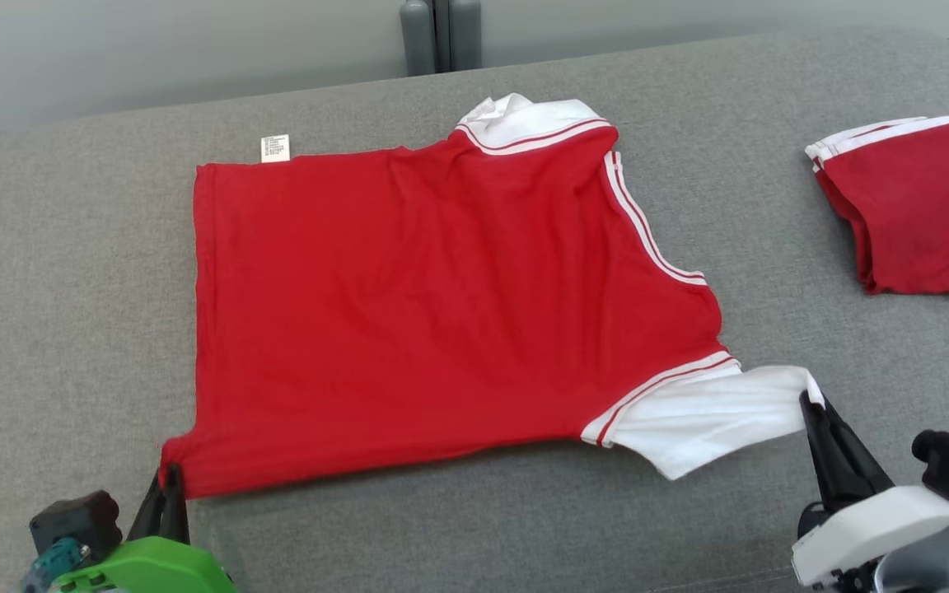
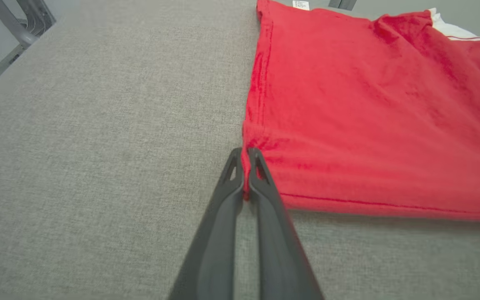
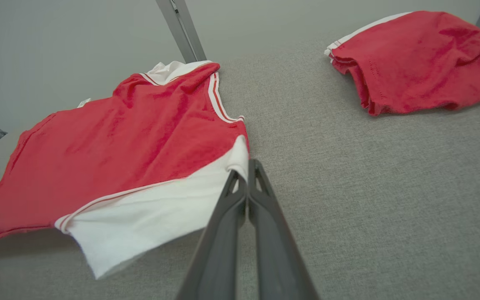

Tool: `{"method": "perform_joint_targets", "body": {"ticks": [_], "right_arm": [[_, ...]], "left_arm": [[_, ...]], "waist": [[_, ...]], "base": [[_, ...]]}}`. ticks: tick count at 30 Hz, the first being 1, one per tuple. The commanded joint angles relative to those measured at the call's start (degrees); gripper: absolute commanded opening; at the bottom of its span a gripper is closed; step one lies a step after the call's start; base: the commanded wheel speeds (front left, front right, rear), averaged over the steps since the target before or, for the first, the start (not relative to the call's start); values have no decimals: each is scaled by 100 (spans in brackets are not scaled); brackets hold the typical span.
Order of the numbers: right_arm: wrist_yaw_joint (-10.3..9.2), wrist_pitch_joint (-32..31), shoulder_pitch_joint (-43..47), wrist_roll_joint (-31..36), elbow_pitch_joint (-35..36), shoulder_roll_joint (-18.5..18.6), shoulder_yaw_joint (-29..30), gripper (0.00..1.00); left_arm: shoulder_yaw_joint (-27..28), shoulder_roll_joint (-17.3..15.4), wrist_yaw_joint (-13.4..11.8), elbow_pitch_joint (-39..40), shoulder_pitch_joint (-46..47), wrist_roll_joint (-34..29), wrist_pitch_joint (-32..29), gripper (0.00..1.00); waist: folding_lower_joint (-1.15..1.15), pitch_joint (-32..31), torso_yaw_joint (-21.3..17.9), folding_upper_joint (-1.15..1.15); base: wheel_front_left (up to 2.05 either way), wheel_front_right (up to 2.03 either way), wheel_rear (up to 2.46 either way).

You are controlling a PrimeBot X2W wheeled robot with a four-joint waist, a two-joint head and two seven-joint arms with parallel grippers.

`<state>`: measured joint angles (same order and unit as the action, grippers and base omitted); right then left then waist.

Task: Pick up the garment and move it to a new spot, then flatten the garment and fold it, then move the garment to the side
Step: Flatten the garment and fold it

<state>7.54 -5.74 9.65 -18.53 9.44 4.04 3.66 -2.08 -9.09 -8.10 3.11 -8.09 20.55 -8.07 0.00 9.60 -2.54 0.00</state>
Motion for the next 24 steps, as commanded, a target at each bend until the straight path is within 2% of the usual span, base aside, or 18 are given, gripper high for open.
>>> {"method": "perform_joint_targets", "body": {"ticks": [1, 7, 19, 20, 21, 22, 23, 24], "right_arm": [[-11, -61, -242, -21, -74, 7, -30, 0], [-10, -122, -1154, -134, -774, 265, -266, 0], [-10, 294, -3101, -445, -2546, 780, -873, 0], [-9, 420, -3236, -485, -2672, 809, -946, 13], [-9, 514, -3318, -504, -2775, 839, -993, 35], [-10, 638, -3396, -530, -2892, 863, -1059, 84], [-10, 780, -3464, -551, -2946, 871, -1107, 100], [-9, 950, -3532, -542, -3015, 886, -1181, 100]], "left_arm": [[-26, -100, 40, -47, 138, 32, -190, 0], [-127, -303, 253, -335, 742, 273, -963, 0], [-271, -502, 612, -965, 2125, 476, -1402, 0], [-277, -495, 654, -1023, 2223, 493, -1369, 38], [-270, -473, 668, -1050, 2290, 514, -1303, 75], [-269, -451, 704, -1088, 2355, 513, -1198, 100], [-259, -420, 707, -1135, 2380, 527, -1117, 100], [-248, -385, 722, -1172, 2393, 525, -966, 100]], "waist": [[0, 83, 15, 0], [0, 500, 55, 0], [0, 1030, 198, 0], [0, 1044, 203, 0], [0, 1053, 209, 0], [0, 1061, 214, 0], [0, 1066, 217, 0], [0, 1068, 212, 0]], "base": [[0, 0, 0], [0, 0, 0], [0, 0, 0], [0, 0, 0], [0, 0, 0], [0, 0, 0], [0, 0, 0], [0, 0, 0]]}}
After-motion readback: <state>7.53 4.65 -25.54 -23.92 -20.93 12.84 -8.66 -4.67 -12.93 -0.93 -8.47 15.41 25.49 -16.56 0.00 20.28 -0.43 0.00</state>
